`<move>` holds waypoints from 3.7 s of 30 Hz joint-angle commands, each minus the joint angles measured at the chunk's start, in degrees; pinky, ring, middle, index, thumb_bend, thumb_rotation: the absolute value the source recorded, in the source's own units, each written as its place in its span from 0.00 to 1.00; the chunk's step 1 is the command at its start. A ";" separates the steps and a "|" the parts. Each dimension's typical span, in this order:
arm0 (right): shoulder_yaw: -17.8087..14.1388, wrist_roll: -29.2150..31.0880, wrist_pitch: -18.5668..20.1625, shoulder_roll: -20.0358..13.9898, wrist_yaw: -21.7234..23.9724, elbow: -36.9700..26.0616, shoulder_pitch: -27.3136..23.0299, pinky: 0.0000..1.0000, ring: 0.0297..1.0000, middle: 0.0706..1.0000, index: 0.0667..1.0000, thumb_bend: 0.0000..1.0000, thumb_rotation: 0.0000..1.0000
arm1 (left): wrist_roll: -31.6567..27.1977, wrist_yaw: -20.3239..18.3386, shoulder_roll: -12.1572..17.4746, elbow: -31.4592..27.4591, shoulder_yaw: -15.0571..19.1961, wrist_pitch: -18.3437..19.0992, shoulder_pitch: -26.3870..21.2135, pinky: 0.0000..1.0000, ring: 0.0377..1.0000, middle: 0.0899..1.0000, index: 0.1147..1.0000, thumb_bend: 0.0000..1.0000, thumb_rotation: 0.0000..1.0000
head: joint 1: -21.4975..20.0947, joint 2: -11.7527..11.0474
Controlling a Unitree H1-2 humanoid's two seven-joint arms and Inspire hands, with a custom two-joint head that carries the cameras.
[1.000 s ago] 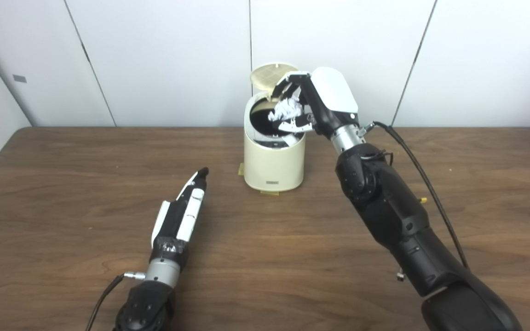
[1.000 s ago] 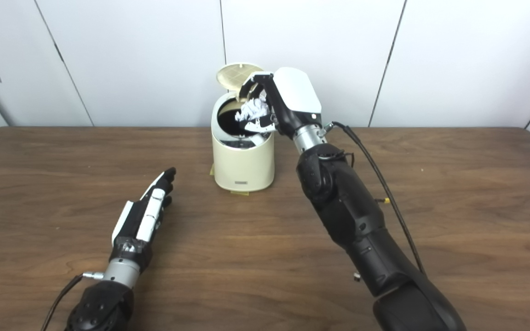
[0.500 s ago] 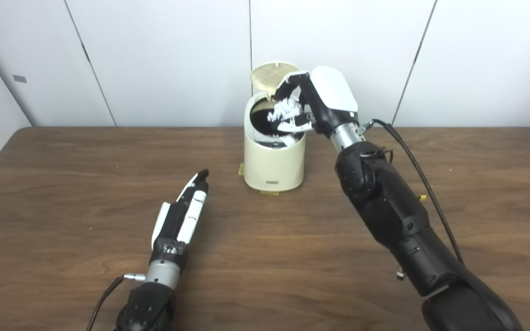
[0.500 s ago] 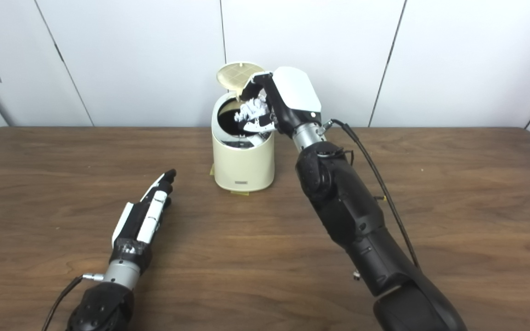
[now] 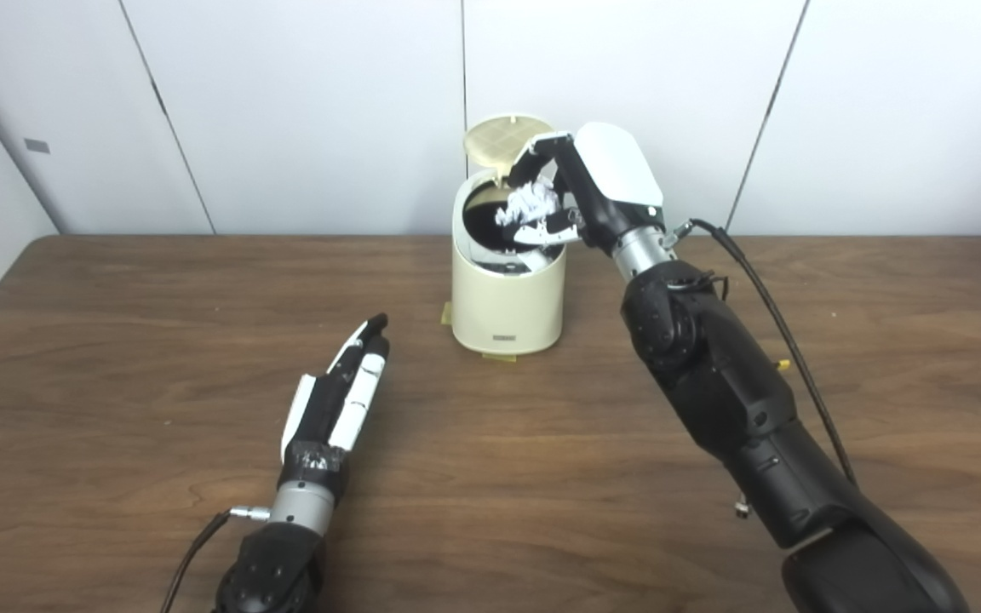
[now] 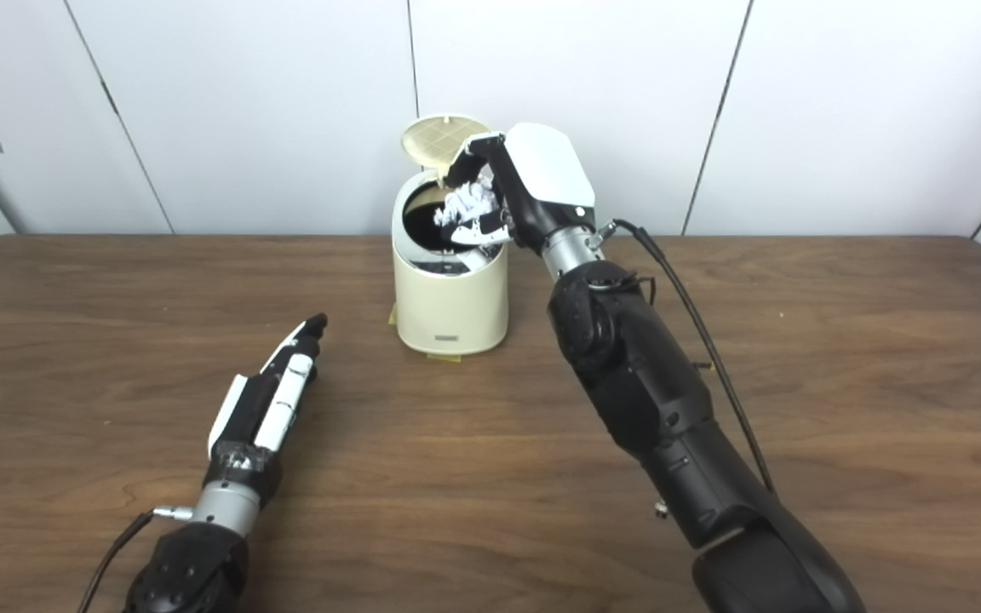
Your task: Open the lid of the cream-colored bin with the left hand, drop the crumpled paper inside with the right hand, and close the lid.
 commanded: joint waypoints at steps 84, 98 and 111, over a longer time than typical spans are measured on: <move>-24.43 36.15 12.34 3.30 5.63 -17.43 13.94 0.47 0.54 0.53 0.47 0.50 0.08 | -5.98 -0.70 1.34 9.40 5.42 2.28 -16.68 1.00 1.00 1.00 0.99 0.54 0.87 | -0.05 -2.90; -24.12 46.88 10.18 6.30 9.02 -20.64 24.24 0.84 0.91 0.90 0.90 0.63 0.91 | -9.48 -0.91 3.13 13.59 8.12 6.15 -24.94 1.00 0.99 0.99 0.98 0.60 0.87 | -0.74 -3.75; -23.56 49.08 6.93 8.22 8.60 -22.10 29.54 0.95 0.96 0.95 0.93 0.63 1.00 | -10.87 -3.40 5.69 15.69 6.91 9.15 -30.23 1.00 1.00 1.00 0.97 0.56 0.89 | -0.75 -5.13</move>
